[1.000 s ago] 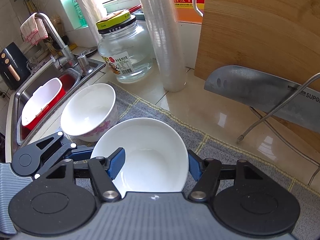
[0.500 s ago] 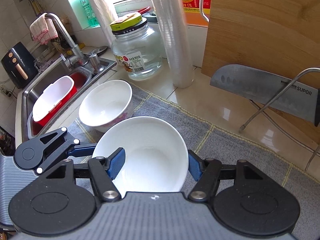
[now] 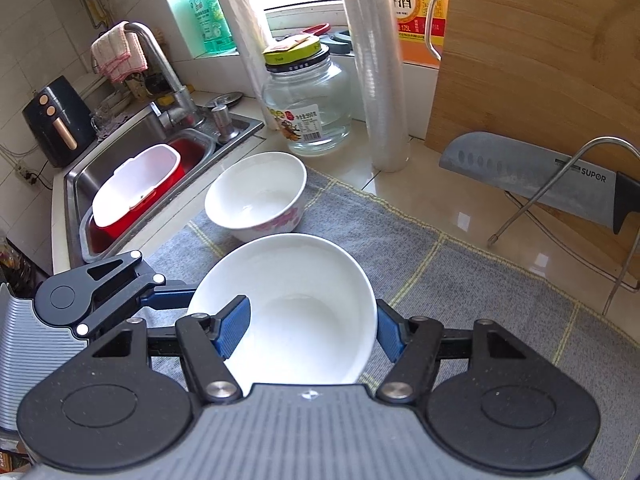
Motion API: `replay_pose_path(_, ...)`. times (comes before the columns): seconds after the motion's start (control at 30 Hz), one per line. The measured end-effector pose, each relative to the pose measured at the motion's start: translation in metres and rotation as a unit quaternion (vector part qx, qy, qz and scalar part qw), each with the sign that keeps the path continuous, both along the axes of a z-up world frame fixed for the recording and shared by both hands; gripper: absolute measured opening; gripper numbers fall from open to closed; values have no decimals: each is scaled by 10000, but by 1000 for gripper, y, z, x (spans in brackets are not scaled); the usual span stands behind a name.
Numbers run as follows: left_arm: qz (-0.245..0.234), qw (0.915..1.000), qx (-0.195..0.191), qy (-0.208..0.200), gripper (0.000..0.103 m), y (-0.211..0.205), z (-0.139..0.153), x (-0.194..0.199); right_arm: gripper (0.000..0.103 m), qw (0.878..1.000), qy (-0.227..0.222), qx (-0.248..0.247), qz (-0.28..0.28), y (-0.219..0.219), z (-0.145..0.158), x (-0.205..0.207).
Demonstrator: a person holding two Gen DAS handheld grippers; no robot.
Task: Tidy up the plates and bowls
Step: 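Lift the bowl with both tools and carry it over the placed bowl, then lower the held bowl into the placed bowl with both tools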
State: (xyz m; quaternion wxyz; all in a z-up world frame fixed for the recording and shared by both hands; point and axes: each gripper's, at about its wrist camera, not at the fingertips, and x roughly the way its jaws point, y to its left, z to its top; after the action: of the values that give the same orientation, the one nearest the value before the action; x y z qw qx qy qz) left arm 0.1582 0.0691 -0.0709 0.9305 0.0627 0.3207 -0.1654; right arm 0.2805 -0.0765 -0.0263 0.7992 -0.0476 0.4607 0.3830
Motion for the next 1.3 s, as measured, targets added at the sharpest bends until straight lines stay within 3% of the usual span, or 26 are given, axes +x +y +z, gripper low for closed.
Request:
replay_pose_path(0.67, -354, 9994, 35, 32, 86, -31, 23, -52, 72, 9997, -125, 125, -145, -37, 24, -68)
replay_pose_path(1.3, -900, 9959, -43, 105, 86, -62, 25, -70, 72, 9981, -126, 40, -609, -76, 26, -100)
